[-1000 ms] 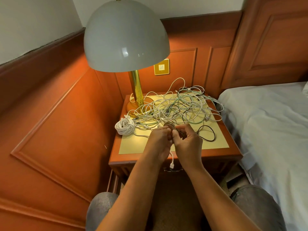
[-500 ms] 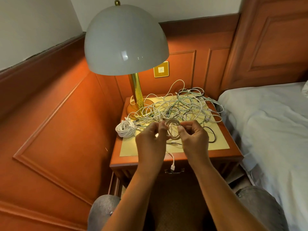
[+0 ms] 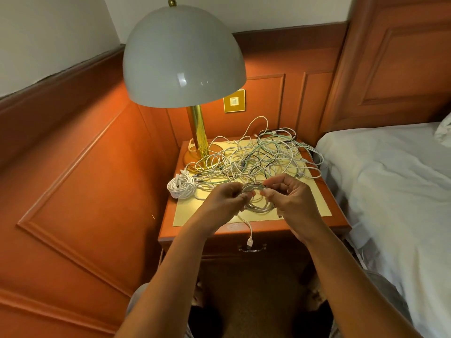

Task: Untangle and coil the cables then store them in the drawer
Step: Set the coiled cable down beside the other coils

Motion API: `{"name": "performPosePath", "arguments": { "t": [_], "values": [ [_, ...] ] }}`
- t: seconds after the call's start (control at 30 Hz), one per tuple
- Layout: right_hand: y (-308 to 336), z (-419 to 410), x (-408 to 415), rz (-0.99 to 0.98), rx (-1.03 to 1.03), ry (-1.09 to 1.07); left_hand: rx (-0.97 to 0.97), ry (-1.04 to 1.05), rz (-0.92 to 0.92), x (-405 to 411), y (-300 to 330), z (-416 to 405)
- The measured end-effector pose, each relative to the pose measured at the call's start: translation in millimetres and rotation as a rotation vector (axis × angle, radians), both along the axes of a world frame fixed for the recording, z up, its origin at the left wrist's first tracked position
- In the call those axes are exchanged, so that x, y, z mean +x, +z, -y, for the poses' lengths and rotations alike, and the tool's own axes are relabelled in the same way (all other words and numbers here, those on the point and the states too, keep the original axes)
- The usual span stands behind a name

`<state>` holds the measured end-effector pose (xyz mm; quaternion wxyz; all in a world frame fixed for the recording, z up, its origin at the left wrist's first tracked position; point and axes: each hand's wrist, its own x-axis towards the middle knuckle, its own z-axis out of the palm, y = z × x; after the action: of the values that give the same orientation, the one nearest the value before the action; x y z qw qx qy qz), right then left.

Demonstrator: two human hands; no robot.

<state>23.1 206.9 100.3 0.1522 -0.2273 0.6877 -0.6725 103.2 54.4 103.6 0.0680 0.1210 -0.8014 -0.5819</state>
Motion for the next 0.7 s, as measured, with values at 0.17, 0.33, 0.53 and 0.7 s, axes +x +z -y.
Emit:
{"name": "performPosePath", "arguments": {
  "t": [0.17, 0.33, 0.53, 0.7],
  "values": [
    [4, -2, -7, 0.164, -0.12, 0.104, 0.309, -0.023, -0.051, 4, 1, -4],
    [0, -1, -12, 0.378, -0.24, 0.209, 0.291, -0.016, -0.029, 7, 2, -4],
    [-6, -3, -16, 0.022, 0.185, 0.169, 0.167, 0.059, -0.045, 7, 5, -3],
    [-2, 4, -22, -0.237, 0.299, 0.035, 0.156, 0.108, -0.083, 2, 2, -8]
  ]
}}
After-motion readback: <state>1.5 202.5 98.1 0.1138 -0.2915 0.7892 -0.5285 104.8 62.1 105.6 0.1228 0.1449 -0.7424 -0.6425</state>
